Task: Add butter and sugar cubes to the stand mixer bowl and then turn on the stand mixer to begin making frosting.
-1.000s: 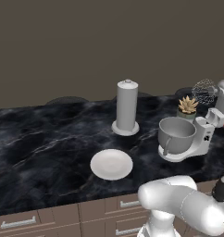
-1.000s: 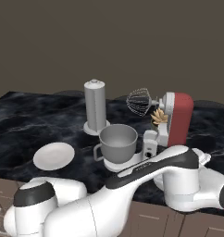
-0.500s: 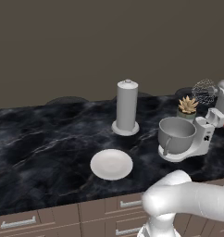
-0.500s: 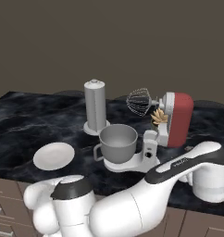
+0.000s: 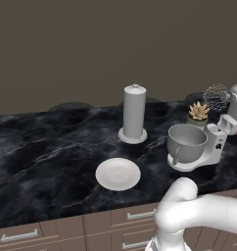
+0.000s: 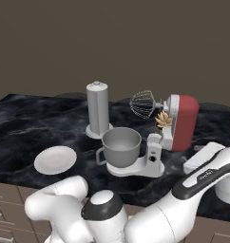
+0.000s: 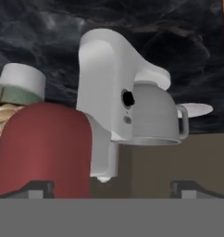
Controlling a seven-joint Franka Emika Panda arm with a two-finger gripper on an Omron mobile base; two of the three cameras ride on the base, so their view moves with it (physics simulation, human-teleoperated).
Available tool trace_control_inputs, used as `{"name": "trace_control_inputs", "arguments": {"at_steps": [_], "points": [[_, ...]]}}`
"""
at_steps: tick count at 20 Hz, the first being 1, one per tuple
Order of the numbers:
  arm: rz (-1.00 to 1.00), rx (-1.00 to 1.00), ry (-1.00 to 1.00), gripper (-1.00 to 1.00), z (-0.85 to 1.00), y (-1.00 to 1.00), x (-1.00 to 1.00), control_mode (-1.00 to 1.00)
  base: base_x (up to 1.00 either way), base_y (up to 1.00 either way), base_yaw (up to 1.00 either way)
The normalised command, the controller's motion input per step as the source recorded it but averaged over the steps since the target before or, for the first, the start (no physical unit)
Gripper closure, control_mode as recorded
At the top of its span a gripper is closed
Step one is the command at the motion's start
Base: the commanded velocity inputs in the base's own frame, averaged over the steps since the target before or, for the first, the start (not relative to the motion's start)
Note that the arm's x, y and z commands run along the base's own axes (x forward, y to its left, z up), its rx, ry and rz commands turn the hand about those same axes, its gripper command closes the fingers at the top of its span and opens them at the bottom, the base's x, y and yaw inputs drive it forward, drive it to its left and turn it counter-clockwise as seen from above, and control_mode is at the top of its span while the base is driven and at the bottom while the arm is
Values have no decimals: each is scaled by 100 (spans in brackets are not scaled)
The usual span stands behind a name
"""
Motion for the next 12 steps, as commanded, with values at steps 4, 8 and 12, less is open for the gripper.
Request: {"name": "trace_control_inputs", "arguments": {"at_steps": [4,8,12], "points": [[0,13,7,-100,1,3,37,-100,0,0,0],[-1,10,2,-100,0,14,33,-100,0,0,0],[-5,2,0,-100,0,15,30,-100,0,0,0]]}}
